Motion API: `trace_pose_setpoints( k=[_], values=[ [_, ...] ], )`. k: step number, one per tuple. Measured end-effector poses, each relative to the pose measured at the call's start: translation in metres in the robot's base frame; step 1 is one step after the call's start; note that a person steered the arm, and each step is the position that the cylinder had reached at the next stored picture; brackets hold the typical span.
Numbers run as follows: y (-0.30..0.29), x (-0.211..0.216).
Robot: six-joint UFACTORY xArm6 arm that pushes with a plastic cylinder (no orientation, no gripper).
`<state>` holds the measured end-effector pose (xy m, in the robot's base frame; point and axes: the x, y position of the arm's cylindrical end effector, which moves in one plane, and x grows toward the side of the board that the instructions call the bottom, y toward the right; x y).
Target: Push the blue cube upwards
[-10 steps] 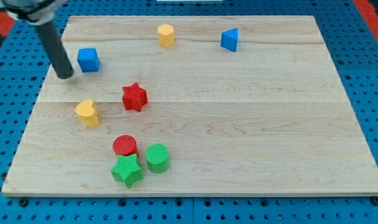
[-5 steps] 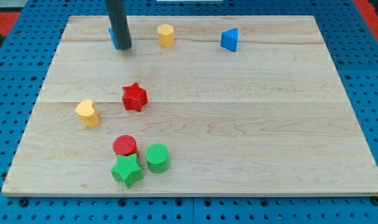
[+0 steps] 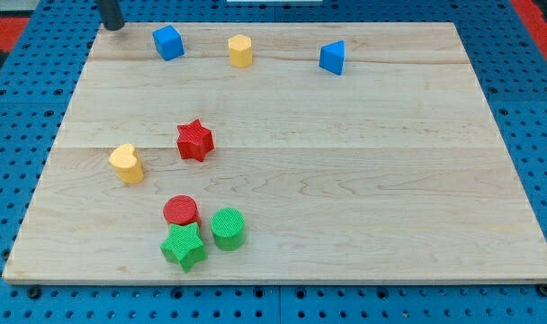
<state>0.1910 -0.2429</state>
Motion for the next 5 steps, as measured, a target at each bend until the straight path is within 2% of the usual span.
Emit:
trace_pose_setpoints(
  k=[1,2,3,4,5],
  values=[
    [0.02,0.006],
    [0.085,0.007],
    [0.085,0.007],
    [0.058,0.027],
    [0.076,0.024]
  ],
)
